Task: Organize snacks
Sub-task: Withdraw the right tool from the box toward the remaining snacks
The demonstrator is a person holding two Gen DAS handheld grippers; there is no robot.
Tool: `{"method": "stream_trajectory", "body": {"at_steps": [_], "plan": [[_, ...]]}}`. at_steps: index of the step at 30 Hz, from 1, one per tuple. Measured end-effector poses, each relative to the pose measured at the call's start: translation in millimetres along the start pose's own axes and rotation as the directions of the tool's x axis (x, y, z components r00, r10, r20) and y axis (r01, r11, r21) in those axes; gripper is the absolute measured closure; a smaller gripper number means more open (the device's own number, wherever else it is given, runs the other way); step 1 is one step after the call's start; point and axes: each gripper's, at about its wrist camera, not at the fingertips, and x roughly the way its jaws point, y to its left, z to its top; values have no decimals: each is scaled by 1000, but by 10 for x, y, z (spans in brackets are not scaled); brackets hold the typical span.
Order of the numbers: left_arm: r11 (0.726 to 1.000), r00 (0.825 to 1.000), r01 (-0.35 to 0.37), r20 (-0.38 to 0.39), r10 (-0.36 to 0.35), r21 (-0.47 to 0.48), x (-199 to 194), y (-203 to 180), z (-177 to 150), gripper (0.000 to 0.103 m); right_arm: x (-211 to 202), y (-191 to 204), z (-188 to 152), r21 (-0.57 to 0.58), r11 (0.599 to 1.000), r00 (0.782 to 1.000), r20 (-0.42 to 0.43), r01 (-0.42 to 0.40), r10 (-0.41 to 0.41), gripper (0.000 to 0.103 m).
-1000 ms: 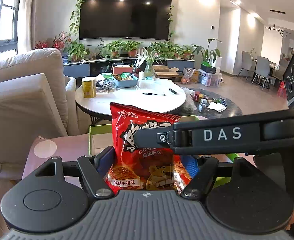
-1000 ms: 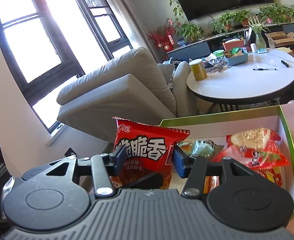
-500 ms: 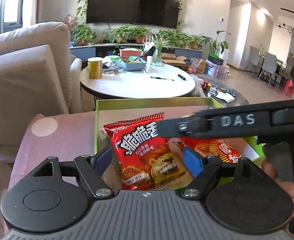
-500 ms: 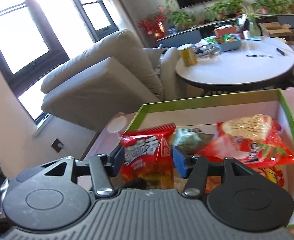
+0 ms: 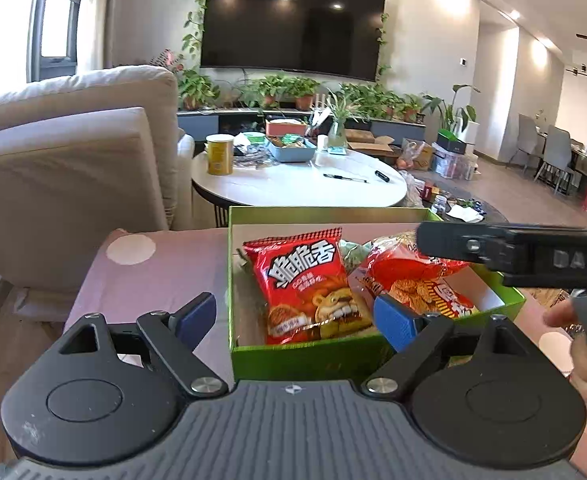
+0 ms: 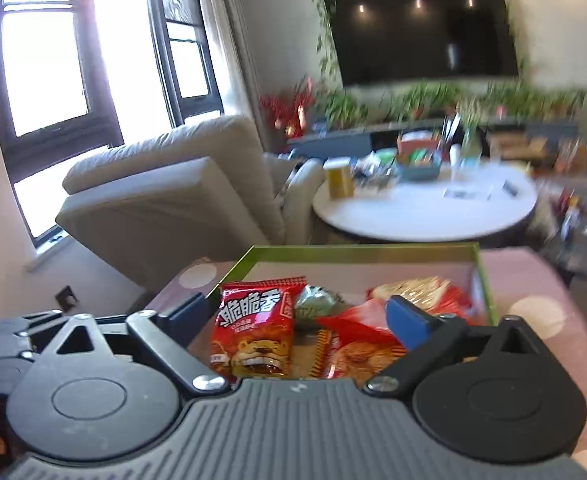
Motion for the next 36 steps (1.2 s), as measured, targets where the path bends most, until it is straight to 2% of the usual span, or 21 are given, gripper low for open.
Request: {"method": "stream_trajectory", "body": {"at_steps": [4, 6, 10, 12, 15, 27, 36], "plan": [[1000, 1000, -12, -3, 12, -2, -117, -40, -138, 18, -238, 50, -100, -61, 997, 997, 61, -38, 41, 38], [1000, 1000, -11, -14, 11, -6, -158, -43, -207, 18, -359, 102, -170, -71, 997, 992, 124, -15, 24, 38], [999, 1000, -14, -24, 13, -31, -254, -59, -297, 18, -554, 173, -257, -88, 996, 991, 134, 2, 9, 38], [999, 1000, -14, -24, 13, -41, -313, -80, -331, 18, -616, 187, -297, -47, 998, 988, 150, 34, -27, 38], [999, 1000, -23, -16, 22, -35, -404, -119, -372, 18, -655, 158, -343, -7, 1000, 992, 127, 25, -24, 38], [998, 999, -43, -18, 42, -49, -650, -222, -525, 18, -801, 136, -598, 70, 994, 997, -6, 79, -79, 38], [997, 998, -62, -15, 62, -36, -766, -270, -584, 18, -975, 114, -700, 93, 992, 997, -15, 83, -82, 38]]}}
